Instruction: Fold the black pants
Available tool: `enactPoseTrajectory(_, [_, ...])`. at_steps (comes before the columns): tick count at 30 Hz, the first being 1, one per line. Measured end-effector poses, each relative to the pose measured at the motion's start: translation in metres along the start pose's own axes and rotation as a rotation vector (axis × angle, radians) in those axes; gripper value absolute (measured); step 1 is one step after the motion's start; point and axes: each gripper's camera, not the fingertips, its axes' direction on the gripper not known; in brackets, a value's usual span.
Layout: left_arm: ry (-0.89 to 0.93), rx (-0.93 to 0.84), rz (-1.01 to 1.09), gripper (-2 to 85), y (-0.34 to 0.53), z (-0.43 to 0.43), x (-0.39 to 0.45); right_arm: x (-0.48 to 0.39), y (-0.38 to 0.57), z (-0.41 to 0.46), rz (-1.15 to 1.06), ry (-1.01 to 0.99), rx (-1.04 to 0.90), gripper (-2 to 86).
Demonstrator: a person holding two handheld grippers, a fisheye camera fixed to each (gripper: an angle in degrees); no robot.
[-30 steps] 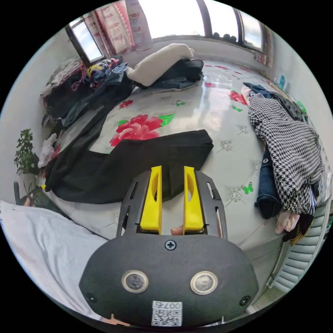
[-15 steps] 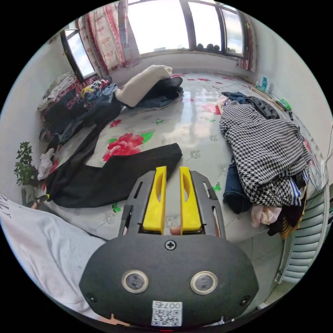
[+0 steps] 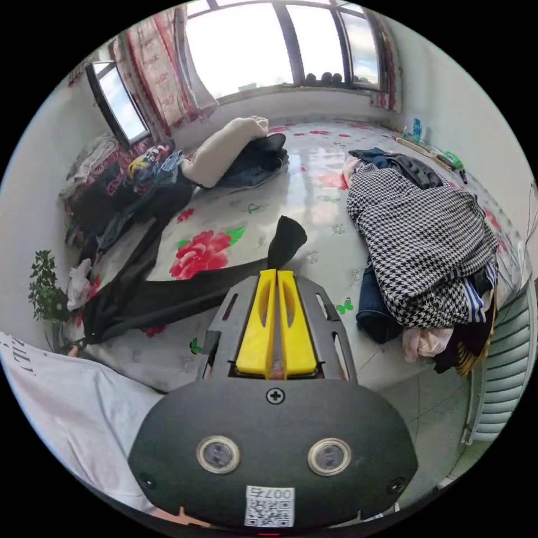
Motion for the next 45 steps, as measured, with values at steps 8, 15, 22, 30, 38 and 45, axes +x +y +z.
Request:
enactPoseTrajectory(8, [0.006, 0.003, -0.001, -1.0, 0.009, -0.009, 0.0, 0.044, 0.046, 0.027, 0.144, 0.284, -0.159, 2.4])
enactPoseTrajectory(15, [-0.015, 0.105, -0.028, -1.0, 0.016, -0.044, -0.01, -0.031, -0.023, 0.023, -0.062, -0.029, 0.017, 5.0])
enactPoseTrajectory(22, [-0.033, 0.147, -0.089, -1.0, -0.013, -0.043, -0.036, -0.188, -0.144, 0.128, -0.275, -0.369, -0.08, 7.6])
enactPoseTrajectory(30, [-0.02, 0.136, -0.1, -1.0, -0.035, -0.018, -0.053, -0.275, -0.254, 0.249, -0.184, -0.367, -0.219, 8.7])
enactPoseTrajectory(38, [-0.061, 0.098, -0.081, -1.0, -0.046, 0.005, -0.045, -0.279, -0.301, 0.328, -0.059, -0.287, -0.36, 2.9])
enactPoseTrajectory(45, [-0.069, 0.089, -0.074, -1.0, -0.05, 0.011, -0.038, -0.196, -0.299, 0.198, -0.109, -0.517, -0.121, -0.1])
